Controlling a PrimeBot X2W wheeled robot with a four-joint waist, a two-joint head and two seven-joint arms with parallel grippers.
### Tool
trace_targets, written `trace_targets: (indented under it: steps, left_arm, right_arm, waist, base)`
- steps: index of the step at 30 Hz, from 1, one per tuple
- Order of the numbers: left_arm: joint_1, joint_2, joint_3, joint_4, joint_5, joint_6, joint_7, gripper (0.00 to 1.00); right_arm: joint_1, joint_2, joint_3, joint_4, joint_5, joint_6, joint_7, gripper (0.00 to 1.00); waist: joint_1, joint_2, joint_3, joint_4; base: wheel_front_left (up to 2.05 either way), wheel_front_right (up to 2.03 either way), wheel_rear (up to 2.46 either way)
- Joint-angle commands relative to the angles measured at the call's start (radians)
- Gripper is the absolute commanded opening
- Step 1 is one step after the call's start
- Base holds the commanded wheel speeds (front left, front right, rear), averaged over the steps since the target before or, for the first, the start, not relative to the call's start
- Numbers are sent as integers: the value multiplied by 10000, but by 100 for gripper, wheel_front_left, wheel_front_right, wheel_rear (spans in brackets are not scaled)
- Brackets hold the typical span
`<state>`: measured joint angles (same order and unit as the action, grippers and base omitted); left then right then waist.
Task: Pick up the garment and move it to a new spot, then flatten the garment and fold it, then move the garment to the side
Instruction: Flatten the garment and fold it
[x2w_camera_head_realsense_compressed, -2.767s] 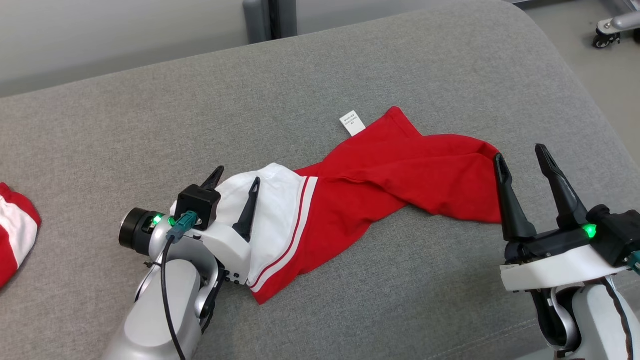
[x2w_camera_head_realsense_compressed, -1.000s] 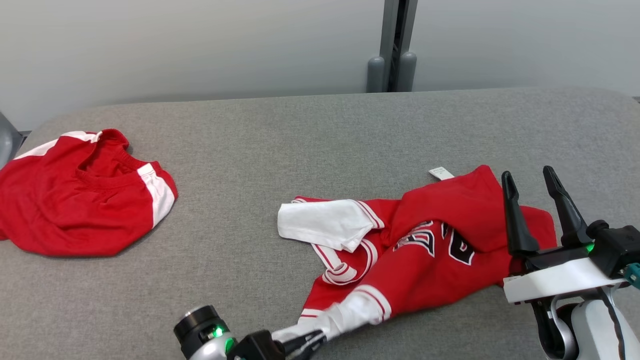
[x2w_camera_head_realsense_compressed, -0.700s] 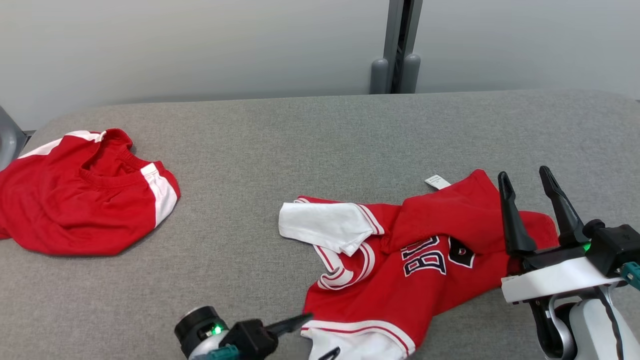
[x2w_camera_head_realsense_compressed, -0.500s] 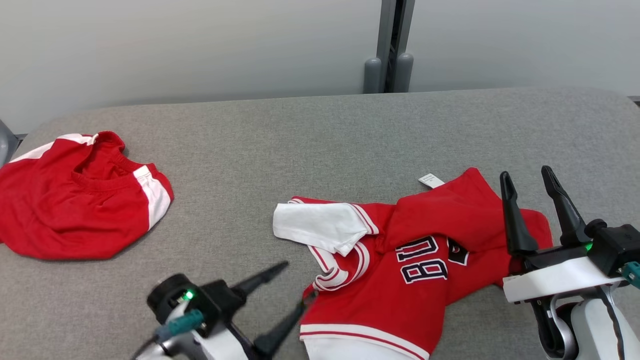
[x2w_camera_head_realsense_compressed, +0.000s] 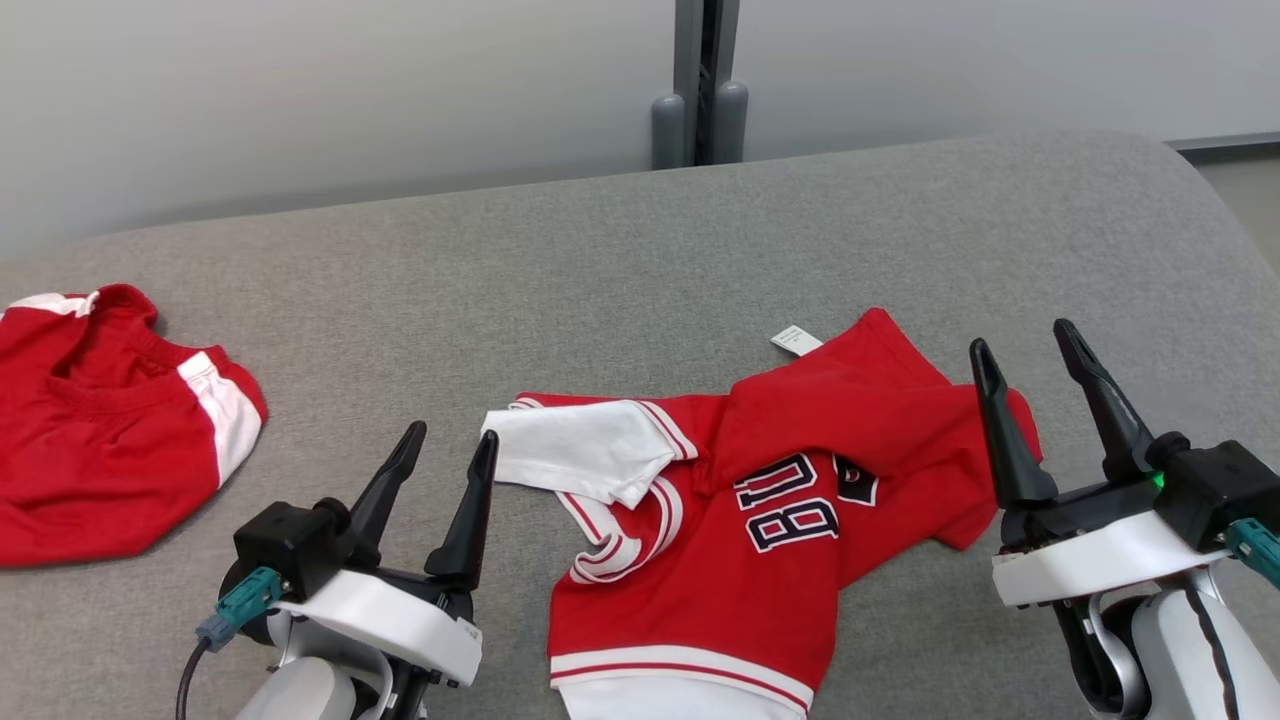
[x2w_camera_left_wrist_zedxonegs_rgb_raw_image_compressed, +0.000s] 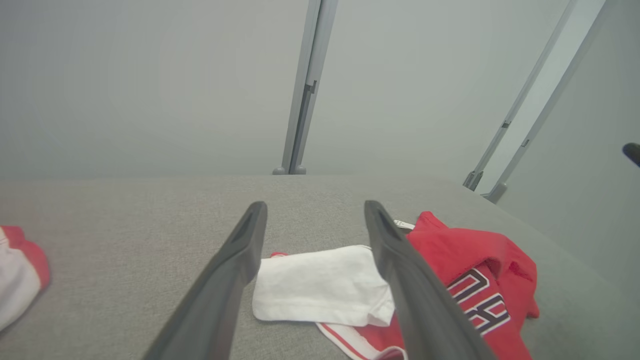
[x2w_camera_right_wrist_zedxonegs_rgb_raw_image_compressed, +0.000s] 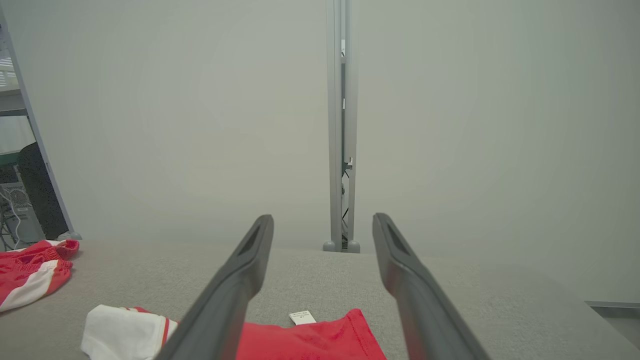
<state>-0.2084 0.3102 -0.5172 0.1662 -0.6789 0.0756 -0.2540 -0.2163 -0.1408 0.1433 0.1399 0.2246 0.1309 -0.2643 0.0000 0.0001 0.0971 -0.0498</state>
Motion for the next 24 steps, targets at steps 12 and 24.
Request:
trace_targets:
  steps: [12, 24]
  left_arm:
    - [-1209, -637, 343, 2663, 403, -80, -96, 100]
    - [-2330, -895, 334, 4391, -164, -388, 1118, 100]
  right_arm:
    - [-277, 16, 81, -272, 7, -3, -16, 100]
    - [-399, 134, -166, -238, 101, -3, -16, 100]
  waist:
    - [0, -1, 1035, -911]
    - [0, -1, 1587, -1212]
  base:
    - [0, 0, 0]
    - [0, 0, 0]
